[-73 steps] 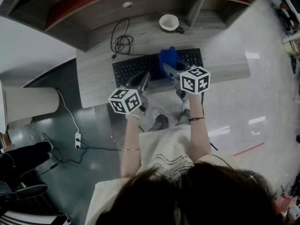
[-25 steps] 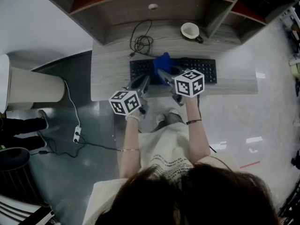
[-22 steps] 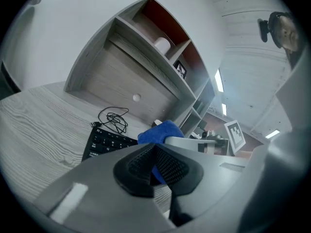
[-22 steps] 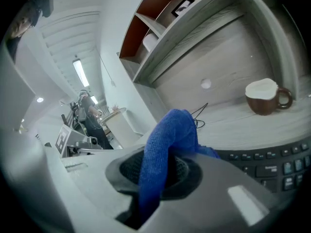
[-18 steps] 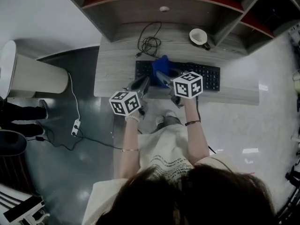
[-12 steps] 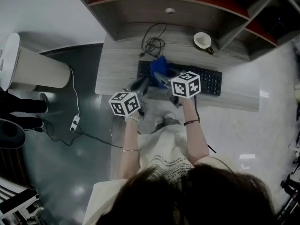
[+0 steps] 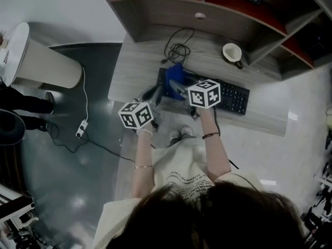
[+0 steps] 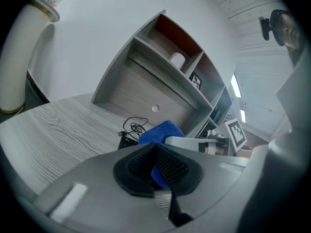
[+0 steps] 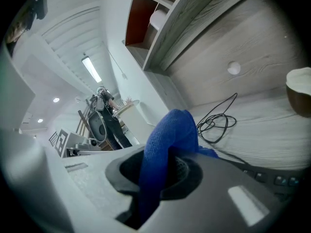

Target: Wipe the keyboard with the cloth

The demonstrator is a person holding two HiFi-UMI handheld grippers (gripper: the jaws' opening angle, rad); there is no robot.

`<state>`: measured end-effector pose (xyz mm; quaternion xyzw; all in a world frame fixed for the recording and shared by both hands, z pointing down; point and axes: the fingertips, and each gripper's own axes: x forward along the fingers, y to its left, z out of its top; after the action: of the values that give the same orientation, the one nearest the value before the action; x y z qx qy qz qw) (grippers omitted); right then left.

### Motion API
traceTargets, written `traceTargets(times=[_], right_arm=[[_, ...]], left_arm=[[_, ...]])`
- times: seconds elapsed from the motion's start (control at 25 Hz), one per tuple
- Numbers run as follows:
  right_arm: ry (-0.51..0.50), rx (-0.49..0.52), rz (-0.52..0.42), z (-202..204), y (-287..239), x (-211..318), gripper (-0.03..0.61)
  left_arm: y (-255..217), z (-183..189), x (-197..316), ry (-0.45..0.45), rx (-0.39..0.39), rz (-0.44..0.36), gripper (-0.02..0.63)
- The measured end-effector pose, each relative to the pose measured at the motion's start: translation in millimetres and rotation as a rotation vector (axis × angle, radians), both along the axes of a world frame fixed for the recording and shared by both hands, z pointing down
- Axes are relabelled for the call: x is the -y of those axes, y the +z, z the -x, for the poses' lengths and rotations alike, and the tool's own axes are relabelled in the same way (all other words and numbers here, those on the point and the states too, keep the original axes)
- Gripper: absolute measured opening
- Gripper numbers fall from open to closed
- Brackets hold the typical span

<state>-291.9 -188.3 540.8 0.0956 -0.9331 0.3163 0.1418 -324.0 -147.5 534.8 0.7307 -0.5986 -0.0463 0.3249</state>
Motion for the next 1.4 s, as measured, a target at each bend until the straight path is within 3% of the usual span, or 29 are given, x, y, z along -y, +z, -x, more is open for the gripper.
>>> traceTargets(times=[0.6,1.4], right_arm=[[-0.046,0.016,0.037,23.1,1.3,2.7,0.052],[-0.035,0.050,0.105,51.6,5.8,-5.8,0.052]], left_arm=[[-2.7,18.1,0.6,-0.071,0.012,0.001,-0.009],[0.8,56.0,-2.8,-0.159,0.054,0.024,-0.009]])
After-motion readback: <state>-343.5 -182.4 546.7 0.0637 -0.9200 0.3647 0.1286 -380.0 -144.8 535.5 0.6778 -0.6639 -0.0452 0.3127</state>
